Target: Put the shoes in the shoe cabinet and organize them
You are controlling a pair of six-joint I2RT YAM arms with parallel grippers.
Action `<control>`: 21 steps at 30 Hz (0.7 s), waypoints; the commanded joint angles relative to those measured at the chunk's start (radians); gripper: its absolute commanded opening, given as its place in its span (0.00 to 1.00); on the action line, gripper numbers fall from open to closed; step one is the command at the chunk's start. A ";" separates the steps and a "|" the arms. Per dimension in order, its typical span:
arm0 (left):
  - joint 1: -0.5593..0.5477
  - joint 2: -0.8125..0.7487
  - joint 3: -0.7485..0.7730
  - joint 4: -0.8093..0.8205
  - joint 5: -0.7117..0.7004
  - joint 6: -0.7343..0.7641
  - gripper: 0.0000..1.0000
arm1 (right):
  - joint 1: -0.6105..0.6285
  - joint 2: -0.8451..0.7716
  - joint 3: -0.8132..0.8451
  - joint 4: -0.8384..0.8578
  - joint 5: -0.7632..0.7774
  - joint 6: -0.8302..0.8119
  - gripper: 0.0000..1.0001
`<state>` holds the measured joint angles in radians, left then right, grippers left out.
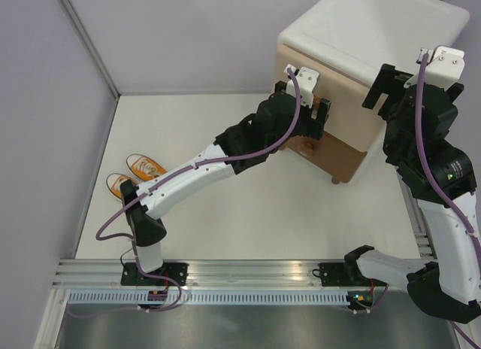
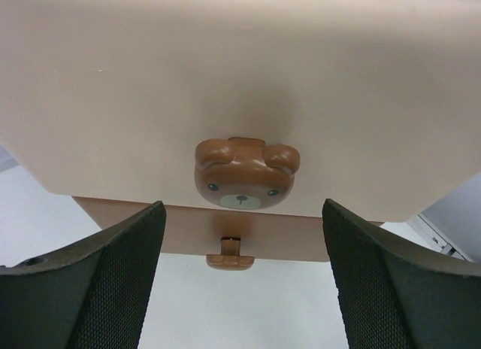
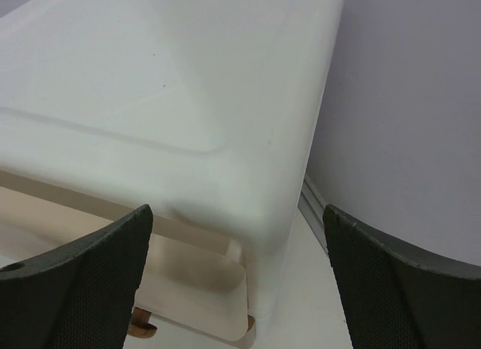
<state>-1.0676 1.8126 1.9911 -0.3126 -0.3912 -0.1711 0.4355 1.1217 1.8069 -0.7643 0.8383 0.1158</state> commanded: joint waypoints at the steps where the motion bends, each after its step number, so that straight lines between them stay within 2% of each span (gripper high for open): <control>1: -0.006 0.025 0.058 0.049 -0.006 0.045 0.87 | -0.001 0.000 -0.004 0.023 -0.018 -0.010 0.98; 5: -0.006 0.047 0.074 0.052 -0.012 0.054 0.81 | -0.007 -0.007 -0.007 0.034 -0.008 -0.021 0.98; 9: -0.006 0.053 0.075 0.056 -0.026 0.059 0.67 | -0.012 0.013 0.014 0.028 -0.013 -0.042 0.98; 10: -0.006 0.056 0.075 0.059 -0.026 0.059 0.58 | -0.015 0.024 0.017 0.025 -0.021 -0.044 0.98; 12: -0.006 0.051 0.075 0.061 -0.026 0.059 0.49 | -0.021 0.032 0.019 0.017 -0.030 -0.045 0.98; 13: -0.006 0.050 0.075 0.061 -0.026 0.058 0.39 | -0.024 0.036 0.019 0.014 -0.036 -0.045 0.98; 14: -0.006 0.047 0.074 0.061 -0.028 0.059 0.35 | -0.030 0.038 0.019 0.010 -0.050 -0.044 0.98; 15: -0.008 0.039 0.068 0.061 -0.028 0.058 0.25 | -0.035 0.039 0.014 0.005 -0.056 -0.044 0.98; 17: -0.008 0.031 0.060 0.060 -0.026 0.056 0.16 | -0.050 0.043 0.008 0.005 -0.073 -0.044 0.98; 18: -0.009 0.018 0.049 0.061 -0.025 0.055 0.09 | -0.056 0.044 0.003 -0.001 -0.079 -0.044 0.98; 21: -0.011 -0.002 0.023 0.063 -0.021 0.048 0.02 | -0.093 0.056 0.000 -0.015 -0.126 -0.044 0.98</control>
<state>-1.0740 1.8580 2.0220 -0.3008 -0.3950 -0.1341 0.3824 1.1656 1.8053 -0.7673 0.7464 0.0856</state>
